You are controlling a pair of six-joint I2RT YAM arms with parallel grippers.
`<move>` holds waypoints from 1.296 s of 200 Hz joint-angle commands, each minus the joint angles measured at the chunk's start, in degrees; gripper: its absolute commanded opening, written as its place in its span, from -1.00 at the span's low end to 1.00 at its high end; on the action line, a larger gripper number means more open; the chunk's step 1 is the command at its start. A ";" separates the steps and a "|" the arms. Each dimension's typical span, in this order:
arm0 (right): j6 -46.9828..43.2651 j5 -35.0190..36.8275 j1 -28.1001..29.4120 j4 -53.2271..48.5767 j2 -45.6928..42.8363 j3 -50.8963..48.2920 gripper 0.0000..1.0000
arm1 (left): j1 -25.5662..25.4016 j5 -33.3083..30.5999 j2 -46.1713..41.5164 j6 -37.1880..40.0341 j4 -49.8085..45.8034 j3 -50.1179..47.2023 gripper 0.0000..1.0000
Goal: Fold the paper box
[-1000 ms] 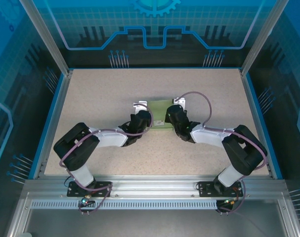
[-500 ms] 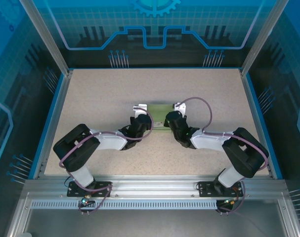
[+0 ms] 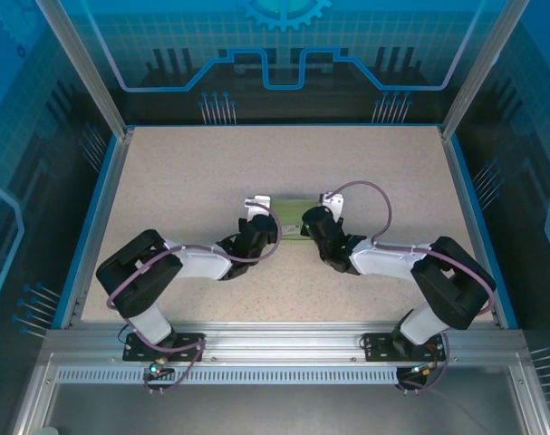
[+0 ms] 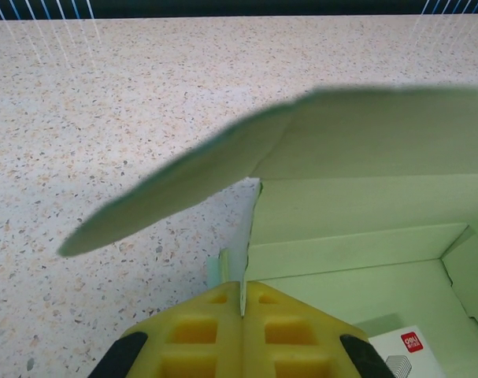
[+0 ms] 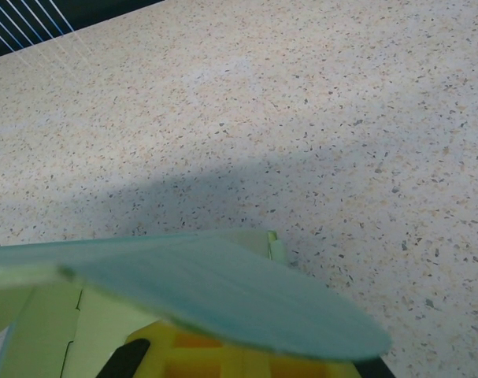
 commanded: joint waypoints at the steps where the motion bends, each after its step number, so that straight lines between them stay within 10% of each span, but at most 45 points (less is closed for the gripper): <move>1: 0.06 -0.09 1.25 -4.07 0.02 -1.31 -0.90 | -0.87 1.25 -0.78 0.66 0.24 -1.87 -1.00; 162: -5.29 8.80 5.12 -2.80 2.65 -3.66 -0.95 | -1.85 0.15 -3.09 -0.78 -0.17 -5.40 -0.68; 259: -5.29 10.02 5.53 -5.54 2.41 -1.85 -0.96 | -1.85 6.55 -11.18 -4.18 -8.66 -8.65 0.09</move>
